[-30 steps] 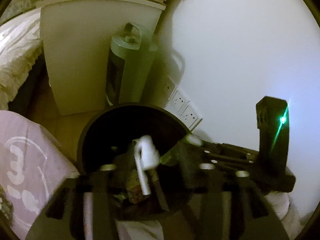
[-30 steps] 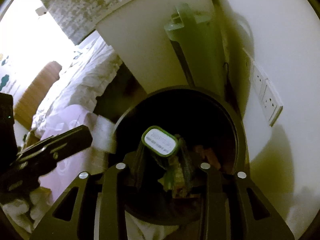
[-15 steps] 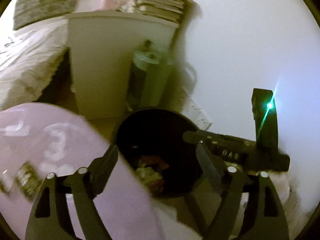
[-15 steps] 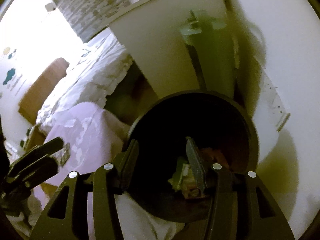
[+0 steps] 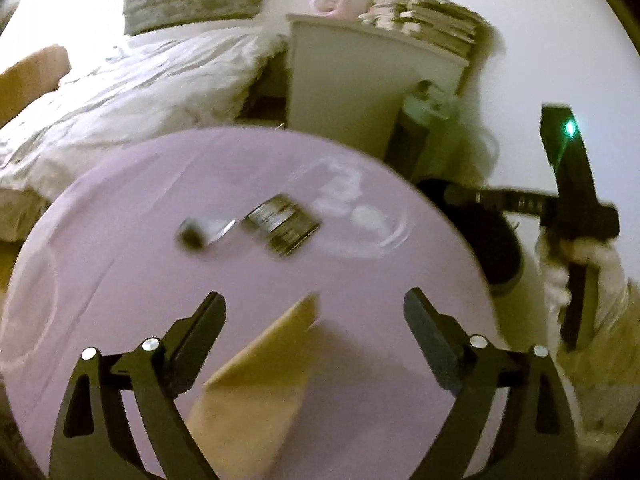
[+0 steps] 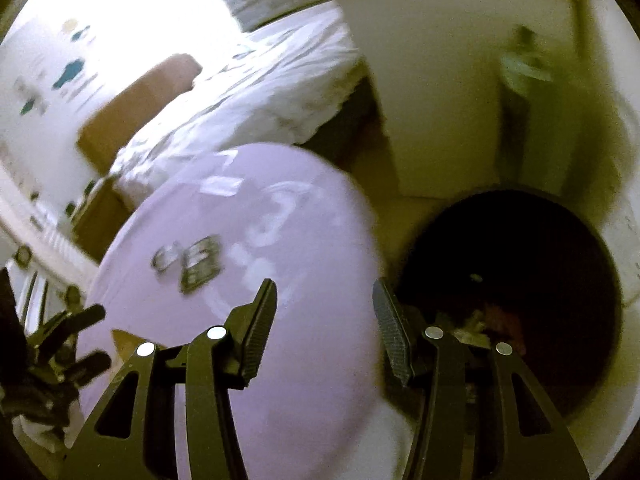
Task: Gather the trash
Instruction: 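Grasp the brown paper packet with the left tool while the right tool grasps the black battery card, then carry the paper packet and battery card over the bin and open both tools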
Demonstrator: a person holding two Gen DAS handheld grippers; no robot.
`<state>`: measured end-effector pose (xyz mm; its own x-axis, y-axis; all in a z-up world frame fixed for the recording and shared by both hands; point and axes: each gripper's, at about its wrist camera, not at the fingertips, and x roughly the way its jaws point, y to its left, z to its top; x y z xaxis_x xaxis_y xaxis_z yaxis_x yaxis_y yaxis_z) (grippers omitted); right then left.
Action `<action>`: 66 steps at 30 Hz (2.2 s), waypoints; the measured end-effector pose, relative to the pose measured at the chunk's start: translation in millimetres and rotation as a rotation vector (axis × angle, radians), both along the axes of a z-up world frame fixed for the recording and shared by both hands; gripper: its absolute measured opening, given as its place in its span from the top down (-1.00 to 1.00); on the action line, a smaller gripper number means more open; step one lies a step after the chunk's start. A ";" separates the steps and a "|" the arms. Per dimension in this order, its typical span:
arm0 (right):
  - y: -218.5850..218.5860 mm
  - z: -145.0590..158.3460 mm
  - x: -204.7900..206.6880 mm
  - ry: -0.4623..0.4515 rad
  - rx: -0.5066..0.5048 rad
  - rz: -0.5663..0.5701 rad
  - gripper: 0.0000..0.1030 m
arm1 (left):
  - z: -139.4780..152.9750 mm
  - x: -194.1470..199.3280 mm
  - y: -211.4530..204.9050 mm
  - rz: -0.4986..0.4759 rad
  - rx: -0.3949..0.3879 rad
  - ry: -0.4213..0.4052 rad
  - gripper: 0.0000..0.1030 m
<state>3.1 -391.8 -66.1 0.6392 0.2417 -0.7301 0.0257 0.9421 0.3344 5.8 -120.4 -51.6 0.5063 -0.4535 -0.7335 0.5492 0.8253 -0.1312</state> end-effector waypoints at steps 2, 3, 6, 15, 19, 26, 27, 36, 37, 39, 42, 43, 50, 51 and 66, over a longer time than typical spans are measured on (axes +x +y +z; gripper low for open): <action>28.3 0.5 13.5 0.005 -0.010 0.071 -0.26 | -9.4 -1.1 17.9 0.018 0.015 0.024 -0.75; 41.5 0.0 19.5 0.008 -0.023 0.102 -0.26 | -13.1 -3.2 24.2 0.021 0.022 0.033 -0.75; 73.9 -2.6 38.2 0.023 -0.069 0.177 -0.28 | -23.8 -2.1 33.9 0.030 0.053 0.042 -0.75; 143.7 -35.7 90.8 0.107 -0.255 0.310 -0.46 | -42.5 -2.3 26.0 -0.014 0.114 0.031 -0.50; 162.5 -40.5 97.9 0.090 -0.358 0.347 -0.53 | -47.9 1.7 27.7 -0.023 0.104 0.050 -0.32; 169.9 -40.6 99.2 0.082 -0.361 0.362 -0.23 | -47.0 7.7 42.1 0.038 0.036 0.079 -0.08; 171.2 -40.6 99.2 0.080 -0.359 0.357 -0.23 | -46.4 7.7 43.7 0.042 0.029 0.076 -0.06; 147.4 -22.6 79.6 0.032 -0.202 0.297 -0.23 | -28.9 14.3 49.4 0.063 -0.018 0.057 -0.04; 142.3 -18.8 75.9 0.025 -0.181 0.287 -0.23 | -25.7 15.2 48.4 0.059 -0.022 0.053 -0.04; 128.7 -10.7 68.3 0.008 -0.141 0.259 -0.23 | -17.3 14.7 44.5 0.047 -0.026 0.036 -0.04; 105.5 0.8 56.8 -0.017 -0.088 0.217 -0.23 | -2.6 15.7 28.5 0.019 -0.034 0.003 -0.04; 93.6 5.2 51.7 -0.027 -0.058 0.195 -0.23 | 2.3 15.5 21.1 0.004 -0.037 -0.008 -0.04; 19.3 25.5 17.3 -0.072 0.011 0.044 -0.23 | 26.4 17.1 -43.0 -0.132 -0.077 -0.051 -0.04; 9.0 26.8 12.7 -0.076 0.016 0.023 -0.23 | 27.9 17.2 -51.2 -0.146 -0.083 -0.054 -0.04; -124.1 1.4 -51.8 -0.042 0.040 -0.280 -0.23 | 30.1 17.7 -177.2 -0.344 -0.122 -0.020 -0.04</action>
